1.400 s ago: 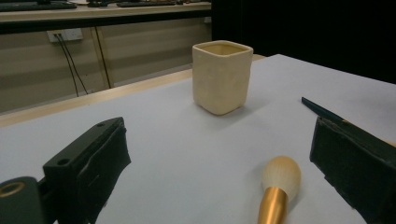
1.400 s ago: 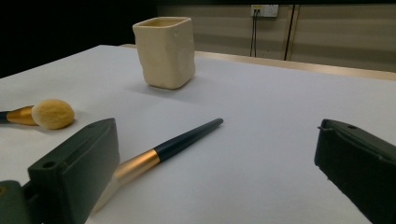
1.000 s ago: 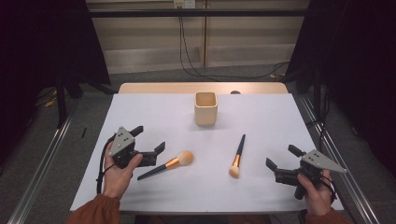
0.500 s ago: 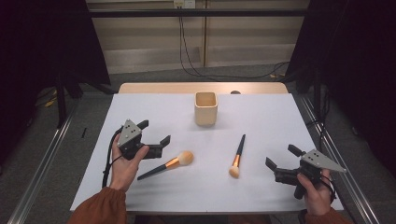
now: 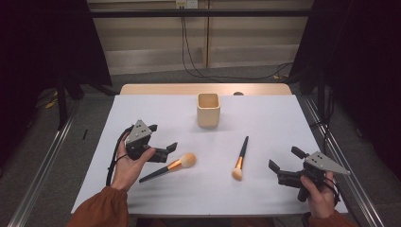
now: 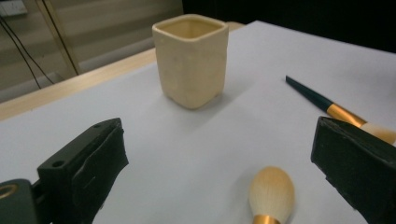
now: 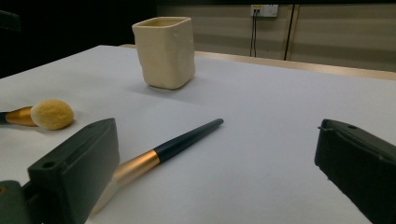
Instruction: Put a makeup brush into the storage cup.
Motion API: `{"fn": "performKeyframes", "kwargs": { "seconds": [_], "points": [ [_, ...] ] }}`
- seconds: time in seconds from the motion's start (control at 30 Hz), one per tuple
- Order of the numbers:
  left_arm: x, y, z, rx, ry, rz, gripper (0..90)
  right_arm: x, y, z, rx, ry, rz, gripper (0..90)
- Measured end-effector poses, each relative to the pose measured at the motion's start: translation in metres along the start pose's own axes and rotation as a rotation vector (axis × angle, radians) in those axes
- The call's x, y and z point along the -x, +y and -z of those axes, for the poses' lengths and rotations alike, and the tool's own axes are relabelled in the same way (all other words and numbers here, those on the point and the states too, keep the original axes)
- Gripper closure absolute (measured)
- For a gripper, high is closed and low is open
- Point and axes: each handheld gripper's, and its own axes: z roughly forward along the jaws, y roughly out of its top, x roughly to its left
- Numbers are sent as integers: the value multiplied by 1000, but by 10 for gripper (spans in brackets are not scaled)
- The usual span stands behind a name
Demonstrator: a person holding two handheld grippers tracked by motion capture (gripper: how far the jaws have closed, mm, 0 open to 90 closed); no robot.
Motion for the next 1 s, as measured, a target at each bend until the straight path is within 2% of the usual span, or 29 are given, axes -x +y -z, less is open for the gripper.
{"fn": "performKeyframes", "kwargs": {
  "seconds": [0.1,0.2,0.3,0.37,0.5,0.67,0.77,0.83,0.93,1.0],
  "points": [
    [-2,-2,-3,-77,-15,29,32,0,0,0,-4,1,2,0],
    [-4,-3,-5,-144,-13,23,36,0,0,0,-6,2,3,0],
    [-5,-4,-8,-202,-18,36,37,0,0,0,-5,3,3,0],
    [-6,-4,-9,-236,-21,25,37,0,0,0,-5,4,3,0],
    [-9,0,-11,-331,-81,-4,34,0,-1,0,-15,8,7,0],
    [-11,6,-11,-362,-87,-7,34,0,0,0,-11,7,5,0],
    [-10,8,-13,-406,-122,-16,45,0,0,0,-13,9,6,0],
    [-8,8,-15,-438,-162,-18,57,0,-1,0,-13,9,5,0],
    [-5,8,-20,-484,-178,-43,57,0,-1,0,-16,11,6,0],
    [-5,7,-23,-511,-189,-43,57,0,-1,-1,-16,14,10,0]
  ]
}}
